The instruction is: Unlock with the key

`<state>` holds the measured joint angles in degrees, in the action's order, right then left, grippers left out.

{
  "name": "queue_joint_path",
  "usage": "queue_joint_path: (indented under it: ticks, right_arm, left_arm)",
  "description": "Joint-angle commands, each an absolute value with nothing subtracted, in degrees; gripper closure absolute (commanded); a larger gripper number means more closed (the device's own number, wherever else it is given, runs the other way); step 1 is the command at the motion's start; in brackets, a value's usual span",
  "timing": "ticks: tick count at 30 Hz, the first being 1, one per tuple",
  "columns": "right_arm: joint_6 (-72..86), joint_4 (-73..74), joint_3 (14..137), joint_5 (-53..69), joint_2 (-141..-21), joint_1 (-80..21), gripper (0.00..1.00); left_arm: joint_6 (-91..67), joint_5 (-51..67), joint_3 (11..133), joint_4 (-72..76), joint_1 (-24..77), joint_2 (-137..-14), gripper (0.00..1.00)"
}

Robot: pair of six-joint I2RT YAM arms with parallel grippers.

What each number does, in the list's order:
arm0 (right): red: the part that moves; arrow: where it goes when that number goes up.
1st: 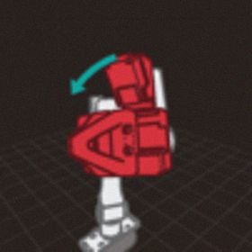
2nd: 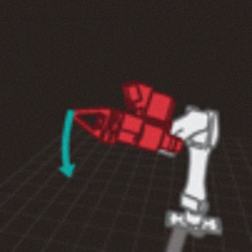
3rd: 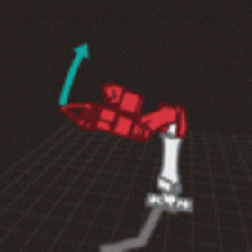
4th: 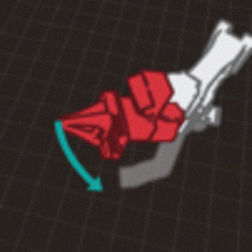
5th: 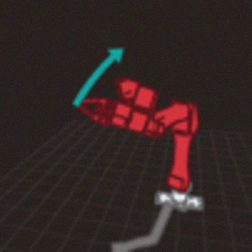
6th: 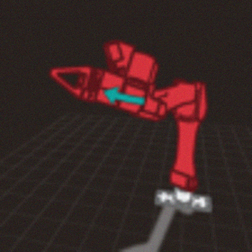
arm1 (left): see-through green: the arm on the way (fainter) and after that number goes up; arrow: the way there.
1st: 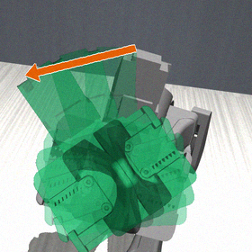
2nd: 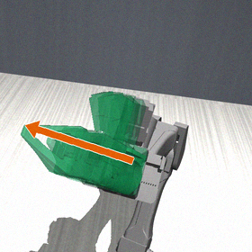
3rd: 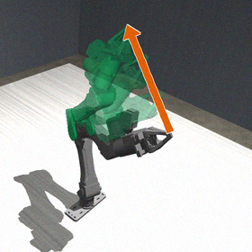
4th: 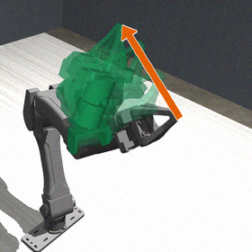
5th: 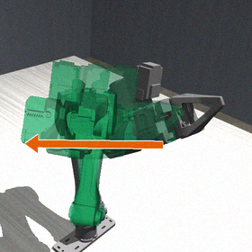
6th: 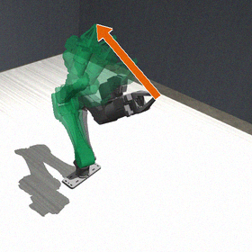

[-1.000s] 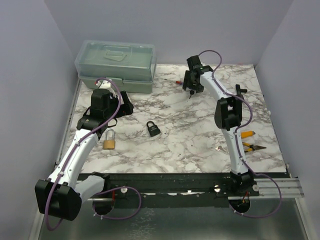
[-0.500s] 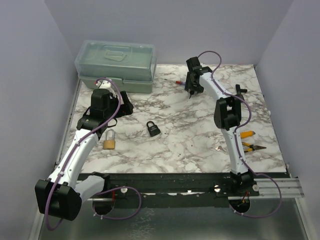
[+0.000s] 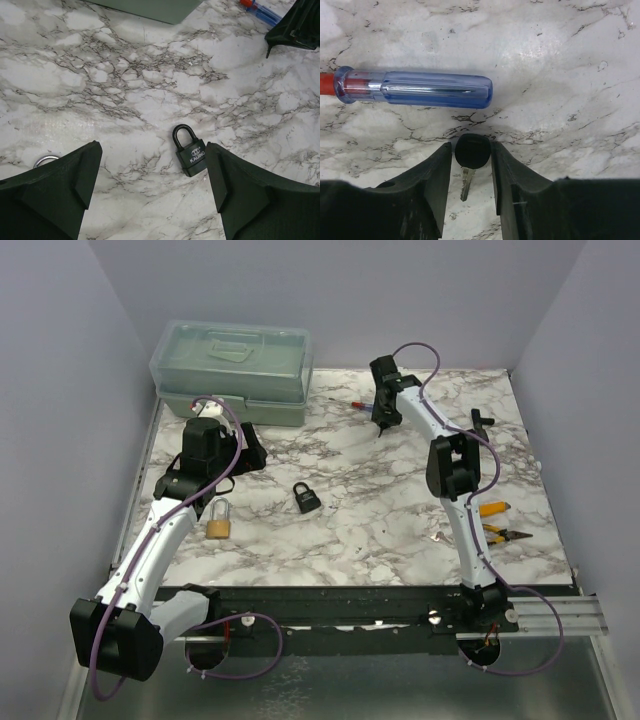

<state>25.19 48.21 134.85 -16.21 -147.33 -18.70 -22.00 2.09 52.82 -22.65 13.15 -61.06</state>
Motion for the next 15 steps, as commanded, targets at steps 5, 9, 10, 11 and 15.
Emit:
queue_joint_path:
  ticks: [5, 9, 10, 11, 15]
  right_arm:
    - [24.27, 49.07, 133.58, -17.97, -150.65, -19.05, 0.70]
    - [24.28, 48.46, 132.63, -17.89, -149.65, -19.07, 0.80]
    - [24.23, 48.31, 132.30, -17.81, -149.15, -19.07, 0.81]
    - [24.22, 48.07, 131.83, -17.77, -148.42, -19.07, 0.82]
    - [24.78, 45.57, 127.59, -17.08, -143.88, -19.07, 0.86]
  left_arm:
    - [-21.54, 0.66, 53.53, -23.16, 13.31, -60.93, 0.09]
    - [-21.45, 0.44, 53.53, -23.26, 13.27, -60.81, 0.09]
    - [-21.45, 0.44, 53.53, -23.21, 13.29, -60.75, 0.09]
    - [-21.37, 0.44, 53.53, -23.20, 13.27, -60.74, 0.09]
    - [-21.27, 0.91, 53.53, -23.23, 13.29, -60.44, 0.09]
